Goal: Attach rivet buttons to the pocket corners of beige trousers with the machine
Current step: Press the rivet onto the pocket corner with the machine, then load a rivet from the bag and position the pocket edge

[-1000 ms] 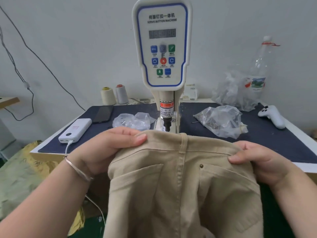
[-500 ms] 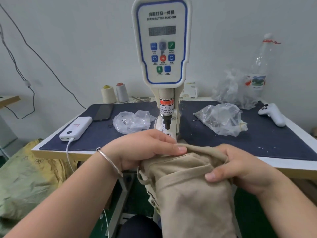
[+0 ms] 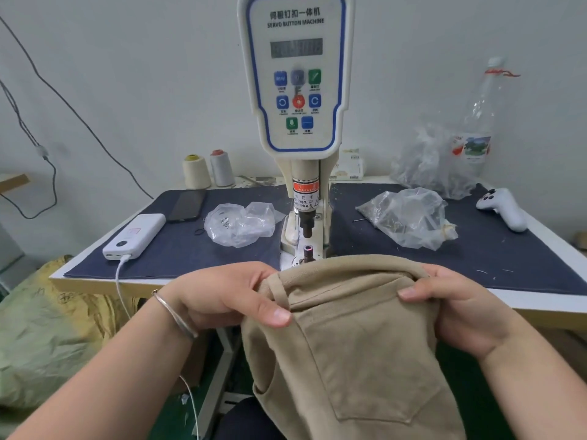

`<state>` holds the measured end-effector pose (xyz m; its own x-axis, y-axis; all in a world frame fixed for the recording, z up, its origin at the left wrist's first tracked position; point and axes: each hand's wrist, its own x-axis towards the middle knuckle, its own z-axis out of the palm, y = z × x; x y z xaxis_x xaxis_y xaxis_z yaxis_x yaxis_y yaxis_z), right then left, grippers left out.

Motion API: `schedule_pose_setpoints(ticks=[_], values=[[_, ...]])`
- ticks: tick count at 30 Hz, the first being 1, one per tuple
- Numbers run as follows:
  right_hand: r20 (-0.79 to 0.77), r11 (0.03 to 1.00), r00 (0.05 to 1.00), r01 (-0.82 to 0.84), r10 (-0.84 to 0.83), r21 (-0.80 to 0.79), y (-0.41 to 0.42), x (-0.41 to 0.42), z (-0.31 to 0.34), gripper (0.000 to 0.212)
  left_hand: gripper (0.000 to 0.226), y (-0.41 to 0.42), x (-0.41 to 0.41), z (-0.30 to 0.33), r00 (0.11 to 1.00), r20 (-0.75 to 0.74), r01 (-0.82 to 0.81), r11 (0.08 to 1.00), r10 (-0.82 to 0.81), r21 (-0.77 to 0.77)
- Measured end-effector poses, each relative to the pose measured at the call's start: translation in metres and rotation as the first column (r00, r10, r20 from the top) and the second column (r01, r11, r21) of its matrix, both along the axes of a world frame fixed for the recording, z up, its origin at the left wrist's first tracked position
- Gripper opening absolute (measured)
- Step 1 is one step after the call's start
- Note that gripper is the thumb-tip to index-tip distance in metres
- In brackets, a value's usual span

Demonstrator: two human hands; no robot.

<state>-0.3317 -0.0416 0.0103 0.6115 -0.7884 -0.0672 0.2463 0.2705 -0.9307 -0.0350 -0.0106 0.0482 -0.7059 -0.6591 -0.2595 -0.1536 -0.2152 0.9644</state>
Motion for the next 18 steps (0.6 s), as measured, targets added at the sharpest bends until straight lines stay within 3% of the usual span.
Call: schedule_pose_setpoints(ticks=[3, 7, 10, 12, 14, 16, 18], values=[[-0.091, 0.999, 0.996, 0.006, -0.010, -0.047, -0.003, 0.003, 0.001, 0.041, 0.054, -0.001, 0.002, -0.007, 0.995, -0.032, -0.093, 0.994, 0.091, -0.056], [-0.354, 0.984, 0.935, -0.065, 0.002, -0.165, -0.008, 0.007, 0.008, 0.039, 0.055, -0.002, 0.005, -0.017, 0.966, -0.173, -0.210, 0.972, 0.191, -0.103], [-0.500, 0.940, 0.842, 0.023, -0.202, -0.341, -0.022, 0.006, 0.011, 0.022, 0.047, -0.005, 0.012, -0.017, 0.944, -0.247, -0.237, 0.970, 0.218, -0.050], [-0.501, 0.817, 0.682, 0.259, -0.533, -0.516, -0.041, -0.002, 0.005, 0.009, 0.044, -0.007, 0.017, -0.016, 0.916, -0.241, -0.334, 0.942, 0.322, -0.013], [-0.470, 0.607, 0.401, 0.356, -0.786, -0.711, -0.062, -0.012, -0.003, 0.011, 0.043, -0.011, 0.023, -0.018, 0.812, -0.205, -0.549, 0.835, 0.546, 0.050], [-0.473, 0.514, 0.203, 0.277, -0.857, -0.812, -0.086, -0.022, -0.012, 0.021, 0.019, -0.017, 0.027, -0.020, 0.691, -0.158, -0.710, 0.703, 0.705, 0.030], [-0.514, 0.521, 0.084, 0.149, -0.854, -0.841, -0.109, -0.029, -0.019, 0.032, 0.009, -0.028, 0.034, -0.021, 0.582, -0.118, -0.813, 0.579, 0.804, -0.065]])
